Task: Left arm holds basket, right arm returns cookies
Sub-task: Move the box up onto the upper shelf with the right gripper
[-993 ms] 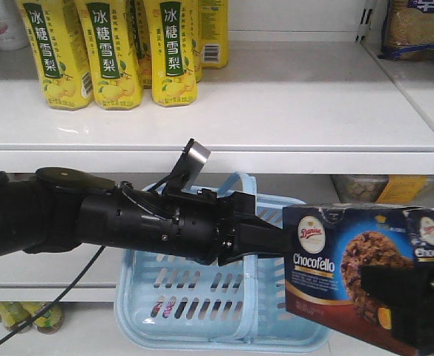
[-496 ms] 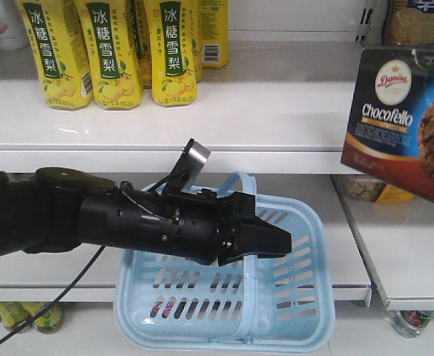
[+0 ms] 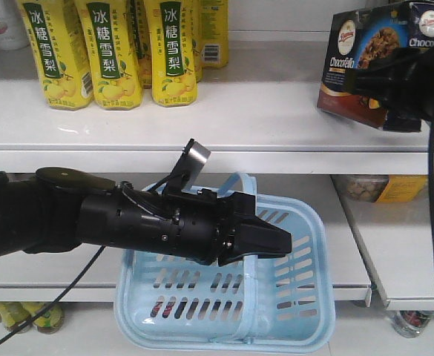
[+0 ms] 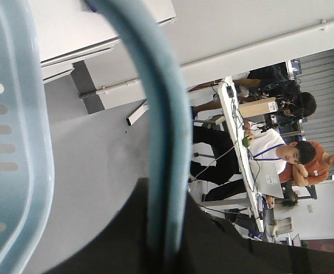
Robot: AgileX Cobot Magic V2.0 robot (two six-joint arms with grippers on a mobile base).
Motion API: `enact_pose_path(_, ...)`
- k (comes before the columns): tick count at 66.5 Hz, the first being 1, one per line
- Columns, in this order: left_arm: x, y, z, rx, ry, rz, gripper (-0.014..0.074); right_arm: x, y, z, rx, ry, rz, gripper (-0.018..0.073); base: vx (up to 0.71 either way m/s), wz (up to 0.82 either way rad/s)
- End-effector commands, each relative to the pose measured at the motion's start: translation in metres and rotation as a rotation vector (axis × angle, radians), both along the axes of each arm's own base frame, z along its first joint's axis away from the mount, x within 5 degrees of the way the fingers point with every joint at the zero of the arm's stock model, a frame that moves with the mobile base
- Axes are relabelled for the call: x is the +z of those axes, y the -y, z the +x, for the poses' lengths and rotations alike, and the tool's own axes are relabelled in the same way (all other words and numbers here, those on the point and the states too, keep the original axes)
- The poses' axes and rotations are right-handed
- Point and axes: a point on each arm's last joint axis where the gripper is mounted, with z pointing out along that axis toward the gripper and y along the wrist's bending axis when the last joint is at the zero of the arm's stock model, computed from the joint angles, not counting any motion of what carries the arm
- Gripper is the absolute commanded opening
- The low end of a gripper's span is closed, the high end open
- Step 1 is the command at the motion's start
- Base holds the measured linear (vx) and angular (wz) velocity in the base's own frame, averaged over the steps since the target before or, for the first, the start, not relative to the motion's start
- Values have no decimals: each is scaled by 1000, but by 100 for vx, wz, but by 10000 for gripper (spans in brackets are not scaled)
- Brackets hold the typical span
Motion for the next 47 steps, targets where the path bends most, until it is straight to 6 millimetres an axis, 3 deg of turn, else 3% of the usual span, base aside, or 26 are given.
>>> enact_pose_path(1, 27, -3, 6, 84, 8, -106, -3, 18, 10, 17, -35, 91, 28, 167, 0, 0)
enact_pose_path(13, 27, -3, 6, 84, 8, -106, -3, 6, 26, 42, -65, 77, 34, 167, 0, 0)
enact_pose_path(37, 27, -3, 6, 84, 8, -106, -3, -19, 15, 70, 8, 47, -16, 180, 0, 0)
enact_pose_path(47, 27, -3, 6, 84, 8, -106, -3, -24, 13, 74, 15, 42, -15, 231, 0, 0)
